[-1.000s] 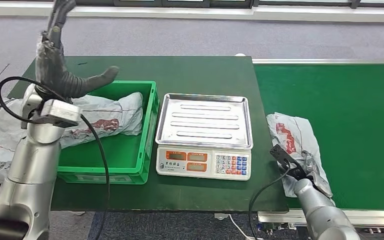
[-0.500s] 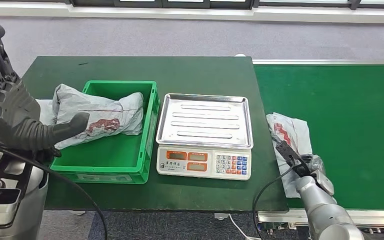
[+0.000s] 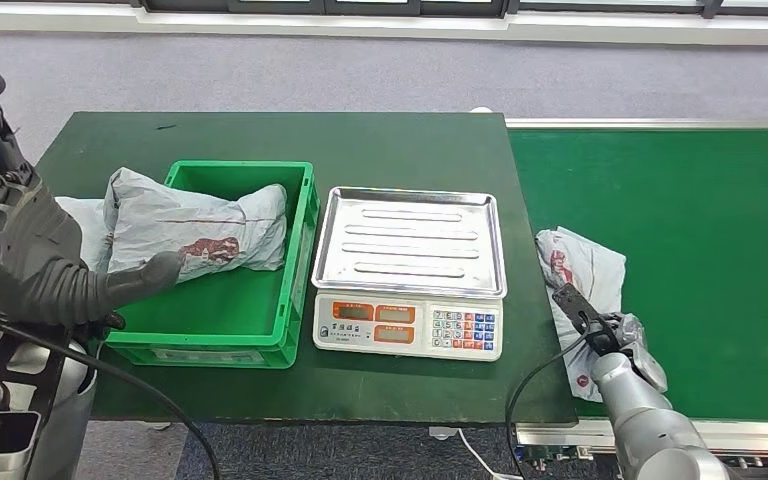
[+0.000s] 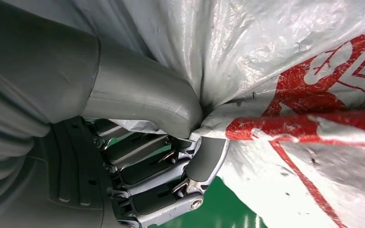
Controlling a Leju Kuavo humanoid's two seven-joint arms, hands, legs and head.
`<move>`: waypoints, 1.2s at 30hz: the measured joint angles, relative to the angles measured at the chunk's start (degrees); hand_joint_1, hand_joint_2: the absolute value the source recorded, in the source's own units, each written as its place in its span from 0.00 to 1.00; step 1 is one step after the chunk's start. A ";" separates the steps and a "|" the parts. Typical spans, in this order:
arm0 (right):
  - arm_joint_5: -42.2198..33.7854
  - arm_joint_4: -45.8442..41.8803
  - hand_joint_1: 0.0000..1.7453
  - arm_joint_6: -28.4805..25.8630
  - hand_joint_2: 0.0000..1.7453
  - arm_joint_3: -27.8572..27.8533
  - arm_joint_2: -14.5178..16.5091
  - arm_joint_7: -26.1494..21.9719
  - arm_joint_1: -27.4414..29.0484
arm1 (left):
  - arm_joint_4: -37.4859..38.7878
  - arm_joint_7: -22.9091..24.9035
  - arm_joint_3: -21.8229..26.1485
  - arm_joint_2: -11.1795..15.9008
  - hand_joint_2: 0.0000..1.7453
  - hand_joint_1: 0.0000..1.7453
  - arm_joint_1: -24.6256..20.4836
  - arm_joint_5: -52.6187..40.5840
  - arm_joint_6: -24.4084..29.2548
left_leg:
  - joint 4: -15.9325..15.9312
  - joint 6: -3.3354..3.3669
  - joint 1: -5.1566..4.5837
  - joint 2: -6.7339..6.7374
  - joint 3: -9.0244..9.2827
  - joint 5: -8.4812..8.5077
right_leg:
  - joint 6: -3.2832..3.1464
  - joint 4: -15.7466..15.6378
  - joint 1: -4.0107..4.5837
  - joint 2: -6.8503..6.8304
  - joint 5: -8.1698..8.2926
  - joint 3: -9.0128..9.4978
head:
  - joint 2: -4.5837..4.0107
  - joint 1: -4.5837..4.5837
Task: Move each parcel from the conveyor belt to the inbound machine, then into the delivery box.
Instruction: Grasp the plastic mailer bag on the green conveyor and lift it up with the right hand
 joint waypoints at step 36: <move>-21.45 -58.58 1.00 -24.68 1.00 -11.20 20.36 -40.91 10.83 | -7.50 0.10 1.86 -6.43 1.00 0.00 8.82 3.46 -4.23 | -0.02 -0.02 -0.02 -0.19 -0.10 -0.05 | -0.02 0.01 -0.04 -0.17 -0.14 -0.04 | 0.00 0.00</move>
